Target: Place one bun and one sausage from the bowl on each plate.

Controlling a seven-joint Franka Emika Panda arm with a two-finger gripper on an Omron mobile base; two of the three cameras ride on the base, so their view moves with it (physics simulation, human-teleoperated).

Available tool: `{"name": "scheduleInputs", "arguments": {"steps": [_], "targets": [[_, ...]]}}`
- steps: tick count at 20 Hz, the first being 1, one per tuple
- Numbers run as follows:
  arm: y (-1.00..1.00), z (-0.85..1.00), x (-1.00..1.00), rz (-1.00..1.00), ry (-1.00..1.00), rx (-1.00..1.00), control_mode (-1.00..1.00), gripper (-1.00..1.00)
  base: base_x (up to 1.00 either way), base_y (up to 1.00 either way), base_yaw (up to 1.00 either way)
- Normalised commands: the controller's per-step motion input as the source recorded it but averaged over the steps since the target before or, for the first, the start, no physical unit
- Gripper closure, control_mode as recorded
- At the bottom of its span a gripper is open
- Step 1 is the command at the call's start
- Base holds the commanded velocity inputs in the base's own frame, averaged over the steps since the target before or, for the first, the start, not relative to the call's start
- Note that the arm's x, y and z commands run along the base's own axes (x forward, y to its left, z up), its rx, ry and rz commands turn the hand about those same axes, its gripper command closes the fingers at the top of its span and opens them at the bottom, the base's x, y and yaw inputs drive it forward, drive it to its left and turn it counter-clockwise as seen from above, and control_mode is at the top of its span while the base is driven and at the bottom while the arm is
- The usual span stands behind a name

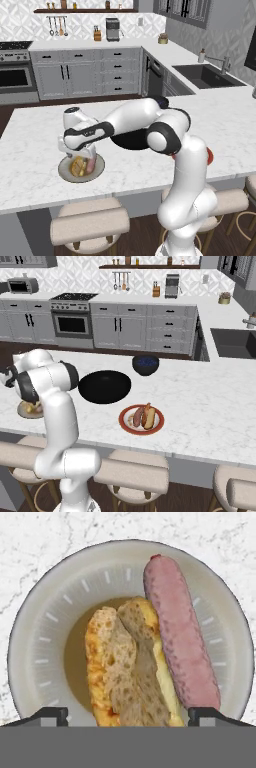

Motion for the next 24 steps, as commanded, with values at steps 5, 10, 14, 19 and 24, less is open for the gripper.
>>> {"name": "scheduleInputs", "arguments": {"steps": [5, 10, 14, 19, 24], "targets": [[-0.57, 0.34, -0.43, 0.01, -0.03, 0.00, -1.00, -1.00, 0.00, 0.00, 0.00], [-1.00, 0.39, -0.54, 0.01, -0.05, 0.00, -1.00, -1.00, 0.00, 0.00, 0.00], [-1.00, 0.38, -0.69, 0.00, -0.04, 0.00, -1.00, -1.00, 0.00, 0.00, 0.00], [-0.97, 0.40, -0.85, 0.00, -0.01, 0.00, -1.00, -1.00, 0.00, 0.00, 0.00], [-0.84, 0.56, -0.71, 0.00, 0.00, 0.00, -1.00, -1.00, 0.00, 0.00, 0.00]]}}
